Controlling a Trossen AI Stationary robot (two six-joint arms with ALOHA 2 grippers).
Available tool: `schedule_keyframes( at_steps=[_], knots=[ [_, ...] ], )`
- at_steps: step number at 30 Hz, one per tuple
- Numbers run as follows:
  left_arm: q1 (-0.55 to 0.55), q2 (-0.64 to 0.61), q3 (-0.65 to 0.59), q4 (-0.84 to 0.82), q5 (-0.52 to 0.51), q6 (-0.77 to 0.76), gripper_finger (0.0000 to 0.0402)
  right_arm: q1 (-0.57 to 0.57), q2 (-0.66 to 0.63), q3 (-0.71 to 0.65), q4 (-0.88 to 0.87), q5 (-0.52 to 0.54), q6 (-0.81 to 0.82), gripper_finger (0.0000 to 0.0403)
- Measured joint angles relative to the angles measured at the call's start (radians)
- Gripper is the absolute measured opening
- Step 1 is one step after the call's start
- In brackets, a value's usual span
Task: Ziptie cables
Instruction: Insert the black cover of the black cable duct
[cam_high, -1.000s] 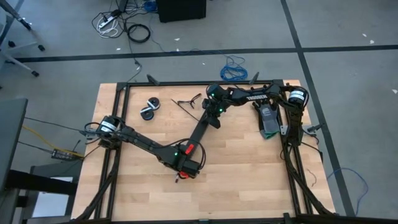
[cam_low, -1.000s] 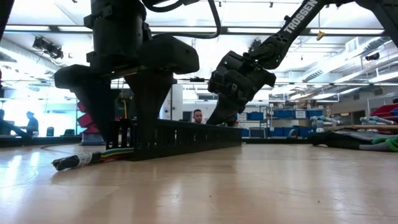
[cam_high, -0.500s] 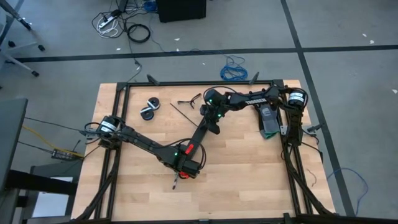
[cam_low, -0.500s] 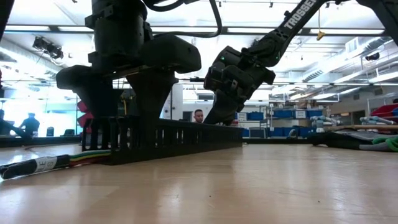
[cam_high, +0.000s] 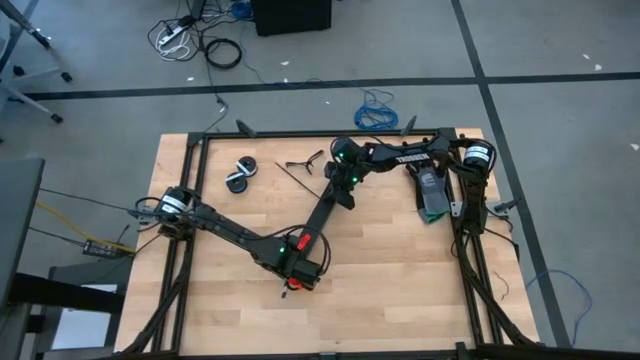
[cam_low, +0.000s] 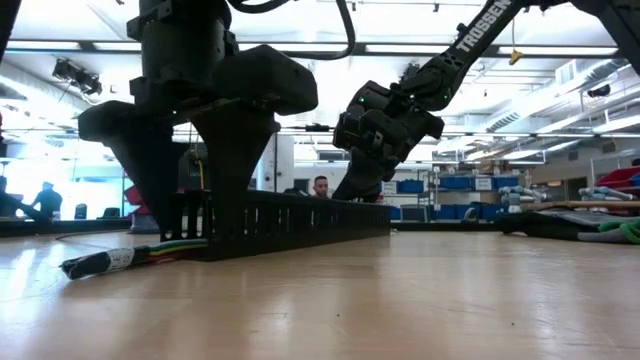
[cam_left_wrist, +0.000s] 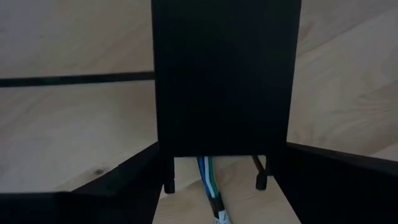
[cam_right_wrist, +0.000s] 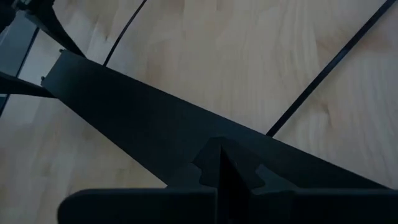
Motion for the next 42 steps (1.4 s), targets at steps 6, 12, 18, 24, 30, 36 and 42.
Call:
schedule_keyframes(
  at_steps=[6, 12, 18, 24, 30, 36, 42],
  knots=[
    [0.0, 0.0, 0.0, 0.003, 0.008, 0.007, 0.0275, 0.0, 0.0, 0.0, 0.0, 0.001, 0.0, 0.0],
    [0.0, 0.0, 0.0, 0.002, 0.008, 0.008, 0.0266, 0.0, 0.0, 0.0, 0.001, 0.001, 0.0, 0.0],
    [0.0, 0.0, 0.0, 0.002, 0.007, 0.009, 0.0244, 0.0, 0.0, 0.0, 0.005, 0.002, 0.0, 0.0],
    [0.0, 0.0, 0.0, 0.002, 0.006, 0.01, 0.0234, 0.0, 0.0, 0.0, 0.006, 0.0, 0.0, 0.0],
    [0.0, 0.0, 0.0, 0.003, 0.005, 0.009, 0.0234, -0.01, 0.0, 0.0, 0.007, 0.009, -0.003, 0.0],
    [0.003, 0.0, 0.0, 0.006, -0.019, 0.009, 0.0234, -0.031, 0.0, 0.0, 0.008, -0.001, 0.006, 0.0],
    [0.001, 0.0, 0.0, 0.006, -0.008, 0.009, 0.0234, 0.018, 0.0, 0.0, 0.011, 0.011, 0.009, 0.0]
  ],
)
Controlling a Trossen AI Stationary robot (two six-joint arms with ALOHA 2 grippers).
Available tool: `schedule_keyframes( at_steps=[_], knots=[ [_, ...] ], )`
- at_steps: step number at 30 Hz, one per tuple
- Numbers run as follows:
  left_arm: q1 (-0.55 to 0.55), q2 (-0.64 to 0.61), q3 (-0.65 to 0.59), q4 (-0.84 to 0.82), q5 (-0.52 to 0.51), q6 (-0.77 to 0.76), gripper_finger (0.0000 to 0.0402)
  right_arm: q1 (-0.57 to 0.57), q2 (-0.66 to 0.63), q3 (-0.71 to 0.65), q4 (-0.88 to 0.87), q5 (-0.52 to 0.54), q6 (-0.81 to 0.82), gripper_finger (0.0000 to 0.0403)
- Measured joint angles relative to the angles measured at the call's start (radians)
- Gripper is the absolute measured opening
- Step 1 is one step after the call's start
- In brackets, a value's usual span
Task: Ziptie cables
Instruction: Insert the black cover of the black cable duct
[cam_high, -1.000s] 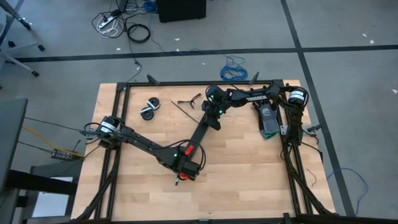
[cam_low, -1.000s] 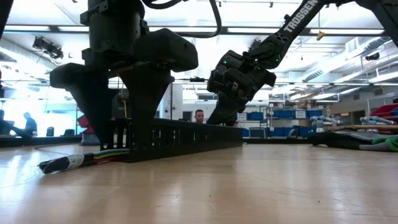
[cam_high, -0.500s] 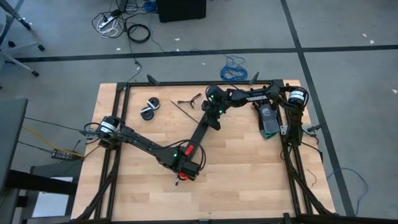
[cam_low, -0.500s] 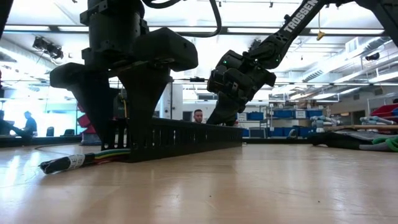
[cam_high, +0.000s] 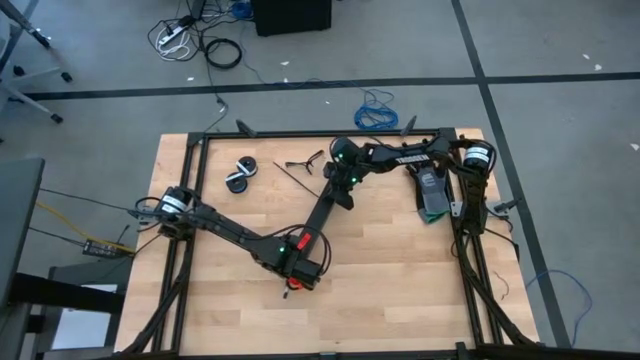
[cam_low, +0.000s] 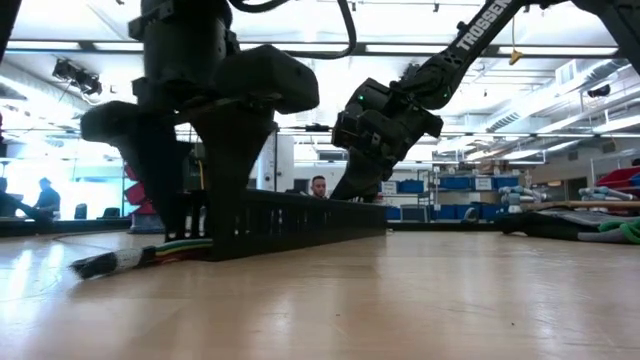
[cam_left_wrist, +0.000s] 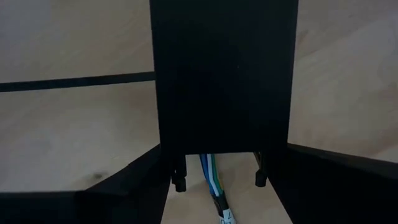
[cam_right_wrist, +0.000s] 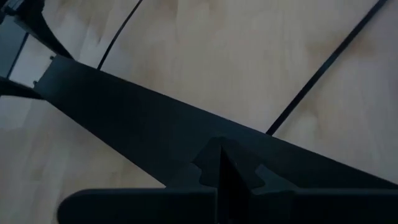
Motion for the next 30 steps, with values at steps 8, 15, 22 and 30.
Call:
schedule_keyframes(
  at_steps=[8, 15, 22, 30],
  knots=[
    [-0.004, 0.0, 0.0, -0.001, 0.021, 0.0, 0.0234, 0.087, -0.001, 0.001, 0.008, 0.055, -0.008, 0.0],
    [-0.004, 0.0, 0.0, -0.003, 0.018, 0.0, 0.0234, 0.059, 0.0, 0.0, 0.01, 0.03, -0.009, 0.0],
    [-0.002, 0.0, 0.0, -0.004, 0.008, -0.001, 0.0234, 0.017, 0.001, 0.0, 0.008, 0.0, 0.004, 0.0],
    [0.0, 0.0, 0.0, -0.004, 0.02, -0.003, 0.0232, 0.045, 0.0, 0.0, 0.009, 0.011, 0.019, 0.0]
  ],
)
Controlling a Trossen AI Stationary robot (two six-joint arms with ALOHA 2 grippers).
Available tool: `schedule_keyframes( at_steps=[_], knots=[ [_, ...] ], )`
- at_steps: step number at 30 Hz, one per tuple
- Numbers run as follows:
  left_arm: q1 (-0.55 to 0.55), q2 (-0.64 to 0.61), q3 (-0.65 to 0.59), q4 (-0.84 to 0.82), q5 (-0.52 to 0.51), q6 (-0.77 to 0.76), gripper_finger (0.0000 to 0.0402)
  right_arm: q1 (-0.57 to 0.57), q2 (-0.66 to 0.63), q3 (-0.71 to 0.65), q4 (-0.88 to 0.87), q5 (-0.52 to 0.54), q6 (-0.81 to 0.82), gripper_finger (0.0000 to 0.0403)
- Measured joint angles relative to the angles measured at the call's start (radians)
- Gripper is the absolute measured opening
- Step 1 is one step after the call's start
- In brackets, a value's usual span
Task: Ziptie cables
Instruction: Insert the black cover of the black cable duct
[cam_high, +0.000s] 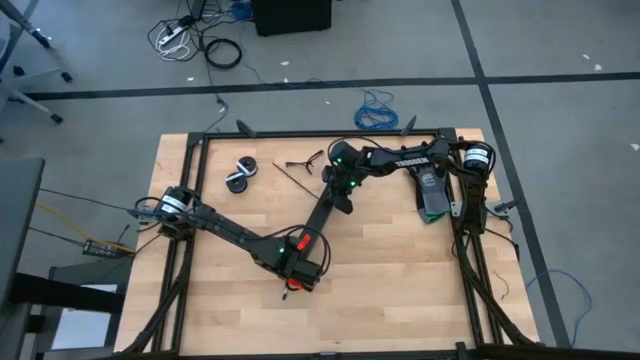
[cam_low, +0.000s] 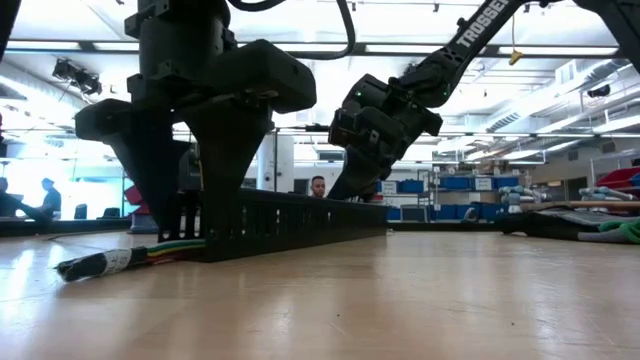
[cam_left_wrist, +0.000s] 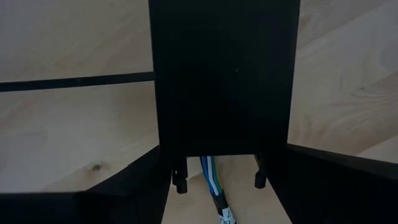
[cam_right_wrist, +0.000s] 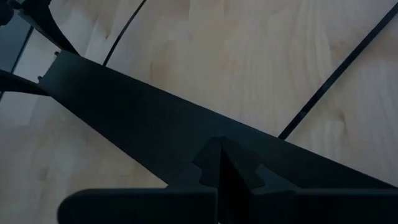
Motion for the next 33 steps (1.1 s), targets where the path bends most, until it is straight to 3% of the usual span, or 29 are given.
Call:
schedule_keyframes(
  at_steps=[14, 23, 33],
  knots=[
    [-0.002, 0.0, 0.0, 0.0, 0.016, -0.004, 0.0223, 0.041, 0.003, -0.002, 0.054, -0.033, 0.071, 0.0],
    [0.001, 0.0, 0.0, 0.004, -0.004, -0.003, 0.0223, 0.055, -0.002, -0.003, 0.074, -0.071, 0.015, 0.0],
    [0.001, 0.0, 0.0, 0.006, -0.003, -0.002, 0.0223, -0.022, -0.03, -0.003, 0.073, -0.058, 0.007, 0.0]
  ],
)
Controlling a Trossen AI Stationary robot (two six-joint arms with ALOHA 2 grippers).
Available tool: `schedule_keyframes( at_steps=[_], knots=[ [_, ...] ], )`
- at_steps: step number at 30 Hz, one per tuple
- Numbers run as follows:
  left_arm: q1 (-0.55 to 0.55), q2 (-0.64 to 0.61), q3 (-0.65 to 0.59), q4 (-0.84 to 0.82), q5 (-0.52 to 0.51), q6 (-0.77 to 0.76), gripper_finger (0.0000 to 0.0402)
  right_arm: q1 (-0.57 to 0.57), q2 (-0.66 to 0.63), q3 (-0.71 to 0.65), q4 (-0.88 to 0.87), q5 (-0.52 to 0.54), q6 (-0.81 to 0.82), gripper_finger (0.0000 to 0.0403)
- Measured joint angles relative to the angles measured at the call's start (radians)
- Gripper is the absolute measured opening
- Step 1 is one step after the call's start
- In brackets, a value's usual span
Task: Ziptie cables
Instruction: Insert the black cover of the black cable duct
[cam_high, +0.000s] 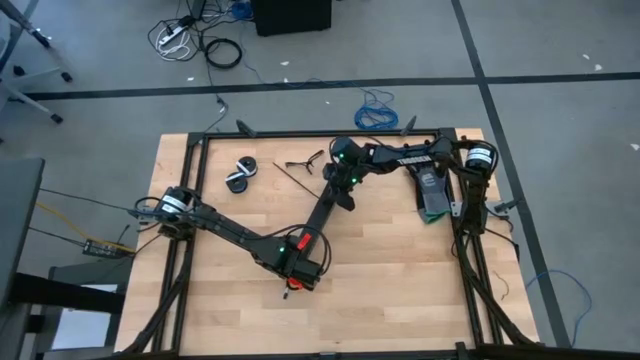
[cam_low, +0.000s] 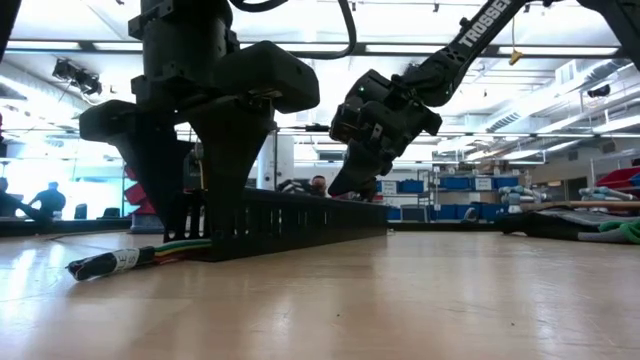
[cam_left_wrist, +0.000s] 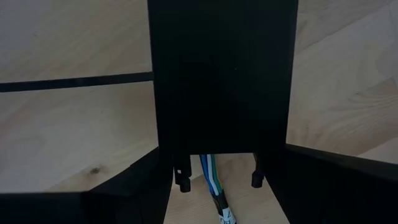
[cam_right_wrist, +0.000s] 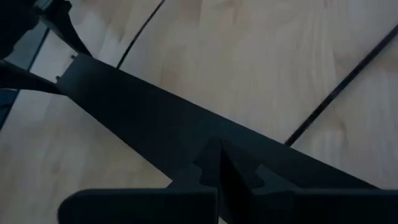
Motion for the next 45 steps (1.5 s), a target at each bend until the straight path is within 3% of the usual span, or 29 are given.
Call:
schedule_keyframes(
  at_steps=[5, 18, 26, 35, 45],
  knots=[
    [0.0, 0.0, 0.0, 0.0, 0.003, 0.002, 0.0223, 0.003, 0.0, 0.0, -0.024, 0.004, 0.0, 0.0],
    [-0.003, 0.0, 0.0, -0.002, 0.015, 0.005, 0.0223, 0.14, 0.052, 0.004, -0.006, 0.021, 0.0, 0.0],
    [-0.002, 0.0, -0.001, -0.011, -0.002, 0.004, 0.023, 0.103, 0.053, 0.004, -0.017, 0.003, 0.009, 0.0],
    [-0.03, 0.0, -0.001, -0.008, -0.03, 0.005, 0.0272, 0.048, 0.054, 0.003, -0.023, -0.001, 0.009, 0.0],
    [-0.092, -0.038, -0.001, -0.005, -0.155, 0.003, 0.0288, 0.047, 0.055, 0.003, -0.023, 0.001, 0.011, 0.0]
  ],
)
